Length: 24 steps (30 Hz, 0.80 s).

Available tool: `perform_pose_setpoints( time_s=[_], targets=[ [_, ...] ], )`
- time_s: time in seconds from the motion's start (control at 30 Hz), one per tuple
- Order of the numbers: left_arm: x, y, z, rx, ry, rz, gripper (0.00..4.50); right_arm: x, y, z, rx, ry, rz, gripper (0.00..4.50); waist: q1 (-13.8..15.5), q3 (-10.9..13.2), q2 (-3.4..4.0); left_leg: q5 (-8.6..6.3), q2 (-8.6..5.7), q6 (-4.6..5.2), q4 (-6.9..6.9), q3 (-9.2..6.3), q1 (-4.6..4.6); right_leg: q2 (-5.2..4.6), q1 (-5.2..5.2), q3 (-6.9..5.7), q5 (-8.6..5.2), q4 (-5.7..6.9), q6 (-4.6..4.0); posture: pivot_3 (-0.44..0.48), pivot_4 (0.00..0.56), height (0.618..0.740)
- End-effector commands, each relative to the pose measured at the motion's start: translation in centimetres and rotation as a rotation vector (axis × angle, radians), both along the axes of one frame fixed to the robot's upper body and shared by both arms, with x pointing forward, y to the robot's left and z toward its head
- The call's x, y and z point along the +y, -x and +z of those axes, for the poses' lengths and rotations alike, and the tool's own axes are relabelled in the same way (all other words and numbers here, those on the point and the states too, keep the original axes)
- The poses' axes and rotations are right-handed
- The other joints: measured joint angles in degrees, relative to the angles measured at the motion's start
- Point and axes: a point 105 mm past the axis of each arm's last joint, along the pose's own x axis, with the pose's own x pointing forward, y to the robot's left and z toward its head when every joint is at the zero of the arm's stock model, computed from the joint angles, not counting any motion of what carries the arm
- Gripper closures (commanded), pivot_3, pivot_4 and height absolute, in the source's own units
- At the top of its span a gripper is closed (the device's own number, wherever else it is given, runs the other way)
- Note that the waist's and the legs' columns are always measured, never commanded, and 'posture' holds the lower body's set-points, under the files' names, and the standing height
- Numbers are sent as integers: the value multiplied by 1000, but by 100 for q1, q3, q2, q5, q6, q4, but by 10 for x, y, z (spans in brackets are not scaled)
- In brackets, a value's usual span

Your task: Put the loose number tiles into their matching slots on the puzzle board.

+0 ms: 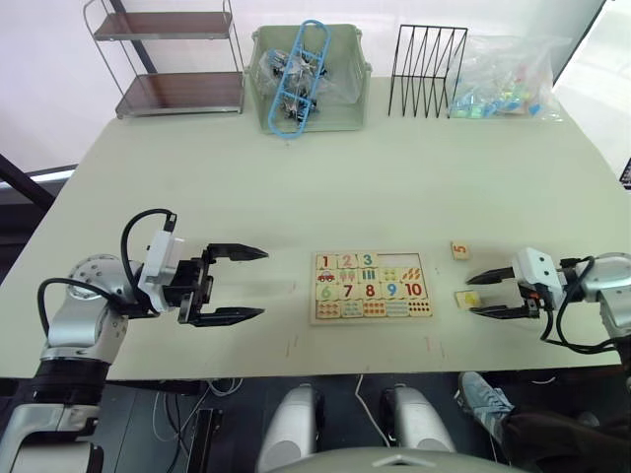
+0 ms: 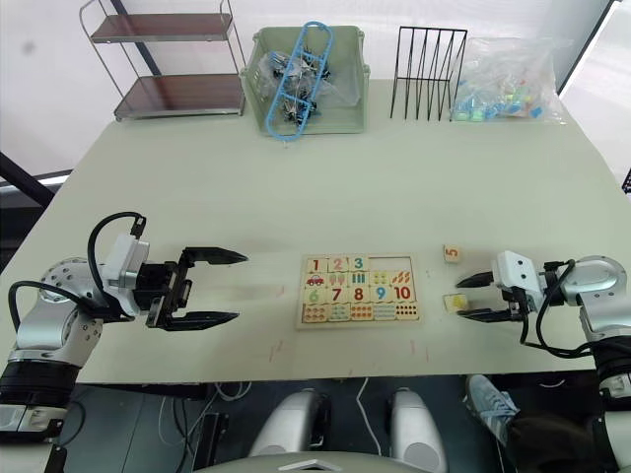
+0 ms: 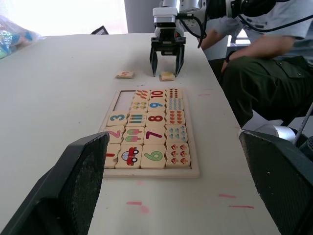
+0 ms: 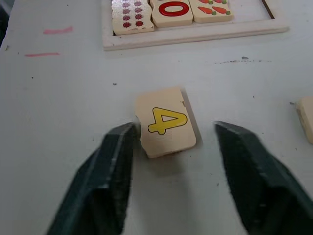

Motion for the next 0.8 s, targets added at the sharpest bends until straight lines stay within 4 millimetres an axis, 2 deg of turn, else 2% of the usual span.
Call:
perform_pose_setpoints(
  time_s=[0.03,0.1,0.33,0.53,0.8],
  targets=[
    [0,3,6,-25,-7,-39,0,0,0,2,-12,-2,15,3420,0,0,0,0,0,0,0,0,0,0,0,0,0,0,0,0,150,740],
    [0,3,6,-24,-8,-39,0,1,0,2,-17,-4,19,3623,-1,0,0,0,0,0,1,1,0,0,0,1,0,1,0,0,150,740],
    [1,3,5,-24,-7,-37,0,0,-1,12,-34,2,-2,3620,0,0,0,0,0,0,1,0,2,0,-1,1,0,7,-1,0,150,740],
    [5,3,3,-24,-10,-15,0,11,-8,38,-65,-13,-75,3620,0,2,3,0,0,0,1,1,1,-1,-4,2,-1,14,-1,0,150,740],
    [11,5,-4,-16,8,55,0,35,-14,69,-42,-12,-126,3620,-3,2,3,0,0,0,1,0,0,-2,-7,2,-1,14,-1,0,150,740]
  ],
)
